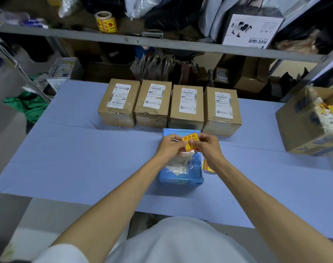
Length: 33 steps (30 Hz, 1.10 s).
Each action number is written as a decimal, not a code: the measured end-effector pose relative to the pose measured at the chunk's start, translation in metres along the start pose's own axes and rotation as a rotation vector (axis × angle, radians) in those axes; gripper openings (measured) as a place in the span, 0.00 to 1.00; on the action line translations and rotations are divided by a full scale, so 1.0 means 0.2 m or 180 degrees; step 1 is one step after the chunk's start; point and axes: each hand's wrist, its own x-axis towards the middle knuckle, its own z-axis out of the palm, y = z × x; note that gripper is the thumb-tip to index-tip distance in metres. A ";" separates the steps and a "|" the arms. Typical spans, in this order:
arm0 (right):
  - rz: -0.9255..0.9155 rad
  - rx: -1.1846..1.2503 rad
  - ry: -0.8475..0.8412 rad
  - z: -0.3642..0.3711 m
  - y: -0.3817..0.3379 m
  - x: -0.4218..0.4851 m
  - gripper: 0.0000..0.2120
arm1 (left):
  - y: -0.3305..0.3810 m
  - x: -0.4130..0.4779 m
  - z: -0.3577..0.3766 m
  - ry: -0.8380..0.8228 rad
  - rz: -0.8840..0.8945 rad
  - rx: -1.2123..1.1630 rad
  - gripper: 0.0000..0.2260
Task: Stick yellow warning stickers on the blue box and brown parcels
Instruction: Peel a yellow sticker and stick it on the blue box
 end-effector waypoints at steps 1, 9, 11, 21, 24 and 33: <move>0.0014 -0.0130 -0.0051 0.00 0.00 0.00 0.06 | 0.00 0.00 -0.01 0.0020 0.0032 0.0068 0.03; -0.0056 -0.0124 -0.0080 0.01 0.00 0.00 0.06 | 0.00 -0.03 -0.05 -0.0127 0.0066 0.0321 0.01; -0.0038 -0.0120 -0.0063 0.02 0.02 -0.01 0.03 | -0.01 -0.03 -0.05 -0.0097 0.0041 0.0288 0.02; -0.0037 -0.0252 0.0134 0.01 0.05 0.02 0.01 | -0.02 -0.02 -0.06 -0.0112 0.0055 0.0449 0.04; -0.0071 -0.0313 0.0144 0.00 0.05 0.03 0.01 | -0.02 -0.02 -0.06 -0.0174 0.0048 0.0504 0.05; 0.0009 -0.0256 0.0168 -0.01 0.06 0.05 0.04 | -0.03 0.00 -0.08 -0.0333 0.0092 0.0461 0.05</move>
